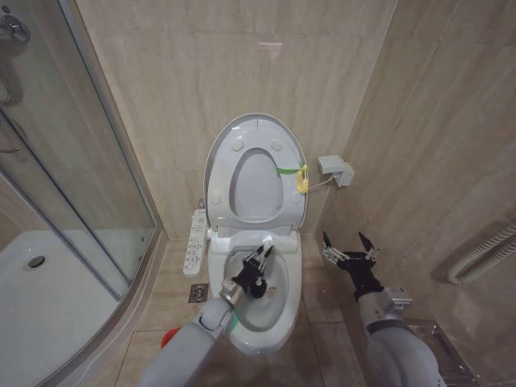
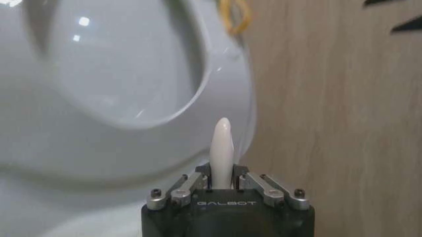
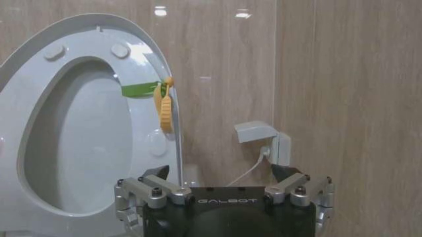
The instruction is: Open the toilet lid, clean the toilet bowl with a toilet brush, close the toilet lid, and flush.
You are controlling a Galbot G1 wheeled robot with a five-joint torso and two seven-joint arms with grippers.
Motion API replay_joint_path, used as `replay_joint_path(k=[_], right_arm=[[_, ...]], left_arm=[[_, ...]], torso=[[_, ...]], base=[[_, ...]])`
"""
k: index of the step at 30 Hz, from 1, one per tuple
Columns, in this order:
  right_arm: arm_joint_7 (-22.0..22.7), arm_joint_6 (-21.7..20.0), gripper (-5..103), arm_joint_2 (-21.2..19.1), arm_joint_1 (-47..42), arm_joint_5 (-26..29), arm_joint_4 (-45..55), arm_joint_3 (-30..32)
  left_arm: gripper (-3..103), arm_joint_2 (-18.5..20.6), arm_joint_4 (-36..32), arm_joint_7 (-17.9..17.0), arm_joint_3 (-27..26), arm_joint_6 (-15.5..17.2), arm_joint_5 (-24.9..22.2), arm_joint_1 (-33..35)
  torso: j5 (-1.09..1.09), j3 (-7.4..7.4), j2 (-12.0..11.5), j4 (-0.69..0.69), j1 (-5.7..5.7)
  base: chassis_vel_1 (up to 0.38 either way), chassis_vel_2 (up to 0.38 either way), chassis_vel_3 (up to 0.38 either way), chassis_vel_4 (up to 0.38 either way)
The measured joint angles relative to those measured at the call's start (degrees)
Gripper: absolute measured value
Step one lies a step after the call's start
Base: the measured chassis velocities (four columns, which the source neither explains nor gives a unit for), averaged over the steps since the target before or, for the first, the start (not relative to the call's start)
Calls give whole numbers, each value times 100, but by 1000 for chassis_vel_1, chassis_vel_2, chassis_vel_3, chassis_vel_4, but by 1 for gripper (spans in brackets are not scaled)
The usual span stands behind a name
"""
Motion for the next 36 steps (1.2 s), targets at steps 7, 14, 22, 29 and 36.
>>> replay_joint_path(k=[7,14,22,29,36], right_arm=[[0,0,100,0,0,0,0,0],[0,0,100,0,0,0,0,0],[0,0,100,0,0,0,0,0],[0,0,100,0,0,0,0,0],[0,0,100,0,0,0,0,0]], left_arm=[[21,-231,-167,-52,289,61,74,-134],[21,-322,412,37,314,-118,79,-286],[21,-311,992,88,102,-301,81,-512],[21,-283,285,-9,168,-211,110,-278],[21,-273,171,-12,269,-281,285,141]], torso=[[0,0,0,1,0],[0,0,0,2,0],[0,1,0,3,1],[0,0,0,1,0],[0,0,1,3,-1]], base=[[0,0,0,0],[0,0,0,0],[0,0,0,0],[0,0,0,0],[0,0,0,0]])
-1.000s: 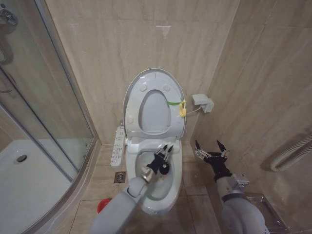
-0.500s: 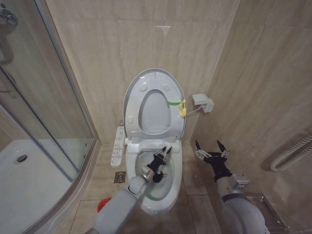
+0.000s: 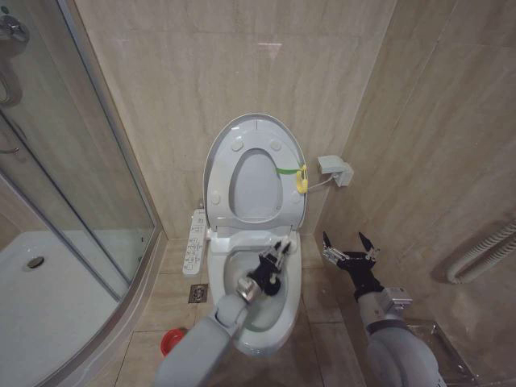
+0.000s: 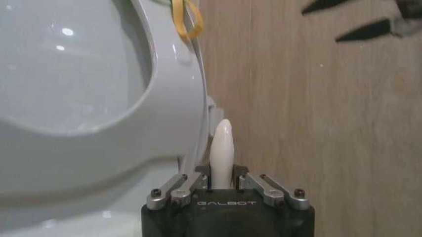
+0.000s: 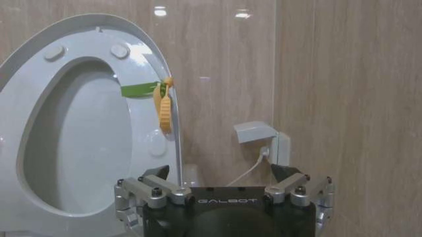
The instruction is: Open the toilet lid, clean the toilet bowl with a toilet brush, close the toilet lid, and flush.
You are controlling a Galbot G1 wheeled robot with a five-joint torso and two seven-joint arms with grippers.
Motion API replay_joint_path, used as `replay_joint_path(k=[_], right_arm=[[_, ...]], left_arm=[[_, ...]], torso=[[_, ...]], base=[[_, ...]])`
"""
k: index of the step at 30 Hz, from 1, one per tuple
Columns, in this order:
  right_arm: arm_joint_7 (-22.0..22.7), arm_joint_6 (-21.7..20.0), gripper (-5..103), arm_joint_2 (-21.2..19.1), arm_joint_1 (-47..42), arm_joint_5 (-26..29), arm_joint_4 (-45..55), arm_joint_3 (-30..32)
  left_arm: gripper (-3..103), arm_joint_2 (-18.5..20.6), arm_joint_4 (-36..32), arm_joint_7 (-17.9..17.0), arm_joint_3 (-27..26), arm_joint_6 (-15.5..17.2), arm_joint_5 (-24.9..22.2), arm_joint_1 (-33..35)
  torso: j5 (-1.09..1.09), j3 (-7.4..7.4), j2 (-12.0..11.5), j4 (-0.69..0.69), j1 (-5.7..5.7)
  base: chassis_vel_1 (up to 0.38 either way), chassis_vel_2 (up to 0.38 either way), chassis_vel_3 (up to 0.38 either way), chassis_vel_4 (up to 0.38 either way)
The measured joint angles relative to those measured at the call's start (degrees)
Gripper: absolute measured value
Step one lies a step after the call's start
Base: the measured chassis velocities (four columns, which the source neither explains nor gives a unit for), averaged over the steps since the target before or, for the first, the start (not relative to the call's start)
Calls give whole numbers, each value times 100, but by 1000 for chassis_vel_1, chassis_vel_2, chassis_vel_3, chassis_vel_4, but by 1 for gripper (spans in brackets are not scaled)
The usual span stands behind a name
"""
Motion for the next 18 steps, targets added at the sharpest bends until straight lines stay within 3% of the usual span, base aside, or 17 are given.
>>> replay_joint_path(k=[9,18], right_arm=[[0,0,100,0,0,0,0,0],[0,0,100,0,0,0,0,0]], left_arm=[[21,124,310,32,-277,-111,122,-34],[21,423,-426,-32,-291,158,94,259]], torso=[[0,0,0,0,0],[0,0,0,-1,1]], base=[[0,0,0,0],[0,0,0,0]])
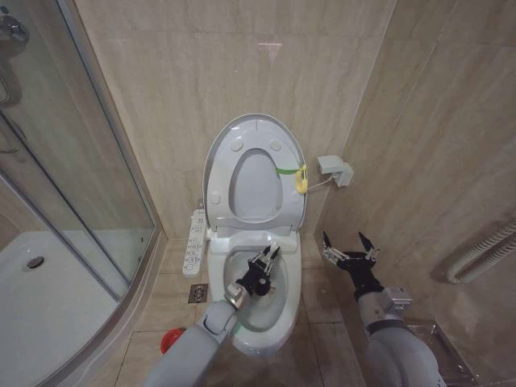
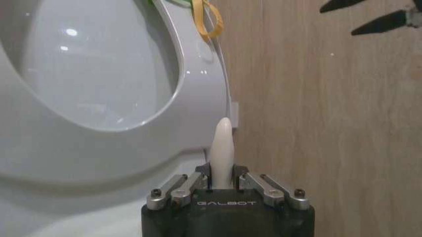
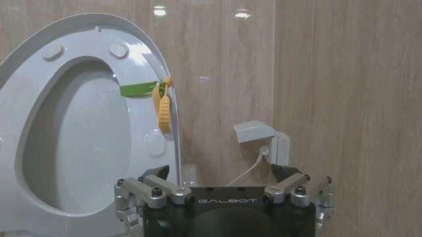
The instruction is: Open the toilet lid, clean the toilet bowl with a toilet brush, close the toilet lid, and flush.
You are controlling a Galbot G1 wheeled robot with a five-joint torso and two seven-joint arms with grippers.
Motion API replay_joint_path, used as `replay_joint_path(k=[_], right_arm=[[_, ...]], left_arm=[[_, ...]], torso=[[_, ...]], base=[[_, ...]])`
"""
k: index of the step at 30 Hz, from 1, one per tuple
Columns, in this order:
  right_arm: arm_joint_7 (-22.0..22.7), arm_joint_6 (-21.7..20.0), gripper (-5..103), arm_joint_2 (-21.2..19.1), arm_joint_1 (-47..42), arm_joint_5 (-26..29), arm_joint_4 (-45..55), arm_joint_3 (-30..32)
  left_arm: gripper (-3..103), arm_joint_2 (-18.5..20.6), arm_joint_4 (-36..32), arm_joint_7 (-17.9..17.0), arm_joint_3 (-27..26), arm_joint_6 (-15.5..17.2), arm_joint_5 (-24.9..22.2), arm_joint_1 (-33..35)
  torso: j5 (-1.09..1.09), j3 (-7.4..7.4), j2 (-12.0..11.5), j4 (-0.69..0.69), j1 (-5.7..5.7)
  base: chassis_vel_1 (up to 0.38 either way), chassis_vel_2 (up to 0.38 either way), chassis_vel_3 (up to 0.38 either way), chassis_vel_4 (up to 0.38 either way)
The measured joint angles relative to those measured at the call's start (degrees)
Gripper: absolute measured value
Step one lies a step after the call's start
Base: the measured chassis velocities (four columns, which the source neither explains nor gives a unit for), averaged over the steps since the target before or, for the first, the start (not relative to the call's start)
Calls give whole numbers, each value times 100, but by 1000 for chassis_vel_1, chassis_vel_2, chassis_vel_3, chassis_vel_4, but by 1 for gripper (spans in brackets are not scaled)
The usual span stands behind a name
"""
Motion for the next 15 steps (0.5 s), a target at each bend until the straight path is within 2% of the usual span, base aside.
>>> replay_joint_path(k=[7,15], right_arm=[[0,0,100,0,0,0,0,0],[0,0,100,0,0,0,0,0]], left_arm=[[21,432,-335,-2,1,151,-292,450],[21,679,-557,137,-52,316,-596,634]], torso=[[-1,0,0,2,0],[0,0,0,1,-1]], base=[[0,0,0,0],[0,0,0,0]])
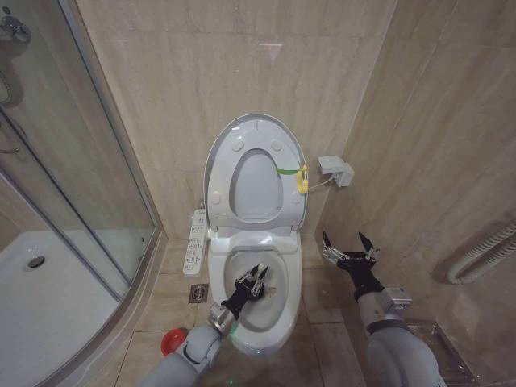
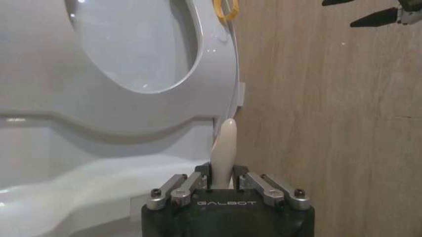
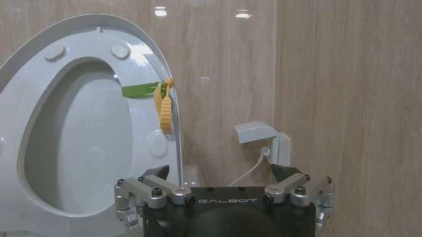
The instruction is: Open the toilet lid, clean the toilet bowl with a toilet brush, close the toilet lid, and flush.
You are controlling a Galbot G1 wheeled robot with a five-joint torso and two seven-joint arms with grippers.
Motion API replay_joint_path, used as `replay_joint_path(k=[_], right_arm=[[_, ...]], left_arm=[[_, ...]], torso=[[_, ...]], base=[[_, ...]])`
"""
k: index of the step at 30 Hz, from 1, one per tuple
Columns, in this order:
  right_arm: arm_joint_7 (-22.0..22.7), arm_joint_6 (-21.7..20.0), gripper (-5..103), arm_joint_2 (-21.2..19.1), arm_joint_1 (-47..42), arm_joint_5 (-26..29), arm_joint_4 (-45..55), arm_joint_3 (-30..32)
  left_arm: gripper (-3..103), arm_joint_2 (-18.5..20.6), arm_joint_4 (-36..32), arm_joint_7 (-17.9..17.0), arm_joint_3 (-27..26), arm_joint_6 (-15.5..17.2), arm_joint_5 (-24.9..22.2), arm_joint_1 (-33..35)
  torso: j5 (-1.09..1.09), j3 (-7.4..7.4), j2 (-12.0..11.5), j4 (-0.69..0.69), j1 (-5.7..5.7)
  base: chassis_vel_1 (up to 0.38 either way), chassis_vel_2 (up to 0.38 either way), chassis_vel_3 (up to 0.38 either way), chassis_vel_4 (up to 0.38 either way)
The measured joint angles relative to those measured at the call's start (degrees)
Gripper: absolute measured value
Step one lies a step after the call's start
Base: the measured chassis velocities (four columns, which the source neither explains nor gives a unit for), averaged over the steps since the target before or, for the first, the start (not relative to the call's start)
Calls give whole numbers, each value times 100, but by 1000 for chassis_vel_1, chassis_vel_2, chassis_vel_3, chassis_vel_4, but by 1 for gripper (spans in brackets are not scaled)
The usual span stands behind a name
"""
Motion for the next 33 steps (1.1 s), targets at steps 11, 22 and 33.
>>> replay_joint_path(k=[11,22,33], right_arm=[[0,0,100,0,0,0,0,0],[0,0,100,0,0,0,0,0],[0,0,100,0,0,0,0,0]], left_arm=[[21,-361,217,12,100,-50,152,-428],[21,-694,109,-86,427,17,297,-876],[21,-695,872,-36,268,-246,410,-1001]], torso=[[0,2,-2,-1,1],[1,1,-1,0,1],[0,1,-1,0,1]], base=[[0,0,0,0],[0,0,0,0],[0,0,0,0]])
